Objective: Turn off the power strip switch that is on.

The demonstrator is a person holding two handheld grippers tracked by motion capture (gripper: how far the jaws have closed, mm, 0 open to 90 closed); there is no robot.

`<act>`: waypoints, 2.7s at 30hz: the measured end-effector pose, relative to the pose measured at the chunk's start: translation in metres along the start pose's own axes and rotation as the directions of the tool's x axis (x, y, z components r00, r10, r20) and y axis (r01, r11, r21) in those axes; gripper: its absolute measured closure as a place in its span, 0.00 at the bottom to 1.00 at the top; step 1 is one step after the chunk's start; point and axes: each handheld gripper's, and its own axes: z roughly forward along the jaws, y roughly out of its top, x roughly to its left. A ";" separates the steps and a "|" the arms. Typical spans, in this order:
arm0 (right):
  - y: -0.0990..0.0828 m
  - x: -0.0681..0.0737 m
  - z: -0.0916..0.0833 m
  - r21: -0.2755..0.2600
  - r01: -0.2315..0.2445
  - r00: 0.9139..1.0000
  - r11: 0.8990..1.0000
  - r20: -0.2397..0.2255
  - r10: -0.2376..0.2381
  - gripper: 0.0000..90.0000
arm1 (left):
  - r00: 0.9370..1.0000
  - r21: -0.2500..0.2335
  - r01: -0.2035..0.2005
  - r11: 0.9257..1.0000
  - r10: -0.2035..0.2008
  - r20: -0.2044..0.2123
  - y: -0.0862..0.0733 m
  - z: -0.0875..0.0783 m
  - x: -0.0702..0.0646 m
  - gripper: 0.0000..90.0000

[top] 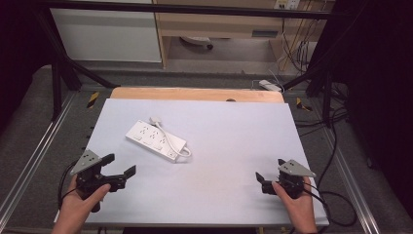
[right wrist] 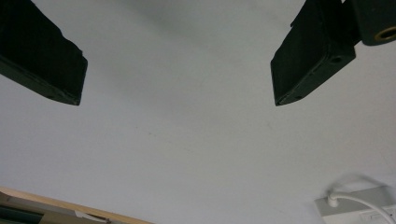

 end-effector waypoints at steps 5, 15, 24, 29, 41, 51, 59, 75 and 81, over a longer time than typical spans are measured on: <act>0.000 0.000 0.000 0.000 -0.001 1.000 1.000 -0.003 0.001 0.05 | 0.999 -0.003 0.028 1.000 -0.028 0.026 0.009 0.001 0.003 0.08; 0.000 0.000 0.000 0.003 -0.005 1.000 1.000 -0.007 0.005 0.04 | 1.000 0.014 0.001 1.000 -0.001 0.016 0.025 0.010 0.003 0.08; 0.000 0.001 0.000 0.004 -0.016 1.000 1.000 -0.025 0.016 0.04 | 0.999 0.043 -0.038 0.998 0.037 0.026 0.033 0.024 -0.012 0.08; 0.000 0.001 -0.001 0.004 -0.026 0.999 1.000 -0.040 0.026 0.04 | 0.998 0.044 -0.061 0.997 0.060 0.027 0.041 0.031 -0.018 0.08; -0.001 0.002 0.001 0.024 -0.020 0.998 1.000 -0.052 0.021 0.04 | 0.998 0.053 -0.056 0.997 0.053 0.042 0.059 0.045 -0.014 0.08; -0.002 0.004 0.000 0.021 -0.014 0.998 1.000 -0.066 0.016 0.04 | 0.999 0.063 -0.032 0.997 0.031 0.010 0.067 0.070 0.001 0.08; -0.002 0.004 0.002 0.024 -0.008 0.997 1.000 -0.076 0.010 0.04 | 1.000 0.067 -0.022 0.998 0.023 -0.009 0.070 0.090 0.011 0.09; -0.002 0.004 0.002 0.028 -0.011 0.997 1.000 -0.071 0.013 0.04 | 0.999 0.087 -0.043 0.995 0.045 -0.029 0.072 0.106 0.013 0.09; -0.003 0.004 0.003 0.033 -0.010 0.997 0.999 -0.071 0.013 0.04 | 0.998 0.090 -0.031 0.995 0.035 -0.043 0.072 0.112 0.018 0.09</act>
